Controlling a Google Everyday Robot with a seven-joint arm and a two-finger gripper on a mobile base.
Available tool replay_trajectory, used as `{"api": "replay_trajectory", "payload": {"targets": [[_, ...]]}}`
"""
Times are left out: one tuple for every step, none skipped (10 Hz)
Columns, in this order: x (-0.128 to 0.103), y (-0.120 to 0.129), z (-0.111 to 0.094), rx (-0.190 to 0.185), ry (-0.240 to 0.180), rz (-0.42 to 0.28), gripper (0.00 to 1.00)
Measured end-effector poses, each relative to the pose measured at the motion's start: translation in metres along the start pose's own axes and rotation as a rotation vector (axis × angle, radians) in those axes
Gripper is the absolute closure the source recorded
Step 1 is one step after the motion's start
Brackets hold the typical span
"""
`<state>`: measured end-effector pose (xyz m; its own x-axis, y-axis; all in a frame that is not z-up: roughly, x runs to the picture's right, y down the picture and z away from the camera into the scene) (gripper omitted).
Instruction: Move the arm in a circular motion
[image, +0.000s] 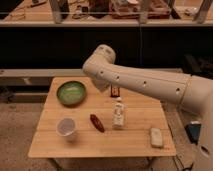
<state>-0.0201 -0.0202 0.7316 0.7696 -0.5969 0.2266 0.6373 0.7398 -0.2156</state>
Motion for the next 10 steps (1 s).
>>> {"api": "replay_trajectory", "payload": {"targets": [[0.000,-0.013,-0.003,0.035,-0.017,0.010,1.00],[0.011,-0.025,-0.002,0.077,-0.035,0.037,1.00],[0.019,-0.031,0.000,0.101,-0.046,0.054,1.00],[0.030,-0.032,0.001,0.124,-0.051,0.079,1.00],[0.046,-0.028,0.001,0.135,-0.048,0.113,1.00],[0.066,-0.016,0.001,0.138,-0.038,0.159,1.00],[0.085,-0.001,-0.001,0.138,-0.026,0.202,1.00],[0.104,0.016,-0.003,0.136,-0.011,0.243,1.00],[0.122,0.034,-0.004,0.128,0.005,0.291,1.00],[0.138,0.055,-0.006,0.117,0.022,0.351,1.00]]}}
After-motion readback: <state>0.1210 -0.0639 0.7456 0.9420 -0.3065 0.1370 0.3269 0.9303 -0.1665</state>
